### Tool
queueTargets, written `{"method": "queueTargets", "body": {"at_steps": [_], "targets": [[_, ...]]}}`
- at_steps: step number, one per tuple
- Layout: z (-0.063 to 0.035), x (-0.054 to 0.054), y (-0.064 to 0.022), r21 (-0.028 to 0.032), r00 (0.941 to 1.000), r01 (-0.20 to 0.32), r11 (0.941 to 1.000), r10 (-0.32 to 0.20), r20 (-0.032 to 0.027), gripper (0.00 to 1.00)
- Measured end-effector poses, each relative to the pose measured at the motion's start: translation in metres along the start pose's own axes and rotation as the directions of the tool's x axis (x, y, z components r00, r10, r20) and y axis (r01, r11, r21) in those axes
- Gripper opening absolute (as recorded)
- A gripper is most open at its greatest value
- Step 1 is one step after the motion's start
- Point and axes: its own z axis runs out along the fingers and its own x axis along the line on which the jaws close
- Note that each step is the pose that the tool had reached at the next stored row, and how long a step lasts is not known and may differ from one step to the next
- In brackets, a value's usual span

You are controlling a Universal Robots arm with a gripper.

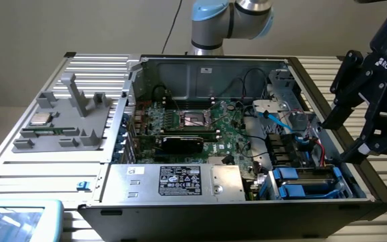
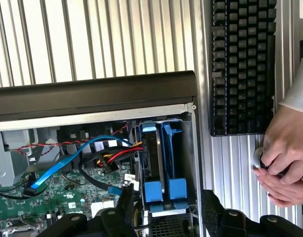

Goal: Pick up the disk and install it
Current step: 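Insert the second disk wire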

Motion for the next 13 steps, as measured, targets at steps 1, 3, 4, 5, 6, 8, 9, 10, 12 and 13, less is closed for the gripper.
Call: {"method": "queueTargets", "body": {"at_steps": [1, 3, 4, 5, 6, 8, 9, 10, 12, 13], "targets": [[0.0001, 0.0000, 0.0000, 0.0001, 1.0000, 0.000, 1.0000, 0.000, 0.0000, 0.65], [0.0001, 0.0000, 0.0000, 0.0001, 1.0000, 0.000, 1.0000, 0.000, 0.0002, 0.65], [0.0000, 0.0000, 0.0000, 0.0001, 1.0000, -0.001, 1.0000, 0.001, 0.0002, 0.65], [0.0001, 0.0000, 0.0000, 0.0001, 1.0000, 0.000, 1.0000, 0.000, 0.0001, 0.65], [0.0001, 0.0000, 0.0000, 0.0001, 1.0000, -0.001, 1.0000, 0.001, 0.0001, 0.65], [0.0001, 0.0000, 0.0000, 0.0001, 1.0000, -0.001, 1.0000, 0.001, 0.0001, 0.65], [0.0000, 0.0000, 0.0000, 0.0000, 1.0000, 0.000, 1.0000, 0.000, 0.0002, 0.65], [0.0000, 0.0000, 0.0000, 0.0001, 1.0000, 0.000, 1.0000, 0.000, 0.0002, 0.65], [0.0001, 0.0000, 0.0000, 0.0001, 1.0000, -0.001, 1.0000, 0.001, 0.0001, 0.65], [0.0000, 0.0000, 0.0000, 0.0001, 1.0000, 0.000, 1.0000, 0.000, 0.0002, 0.65]]}}
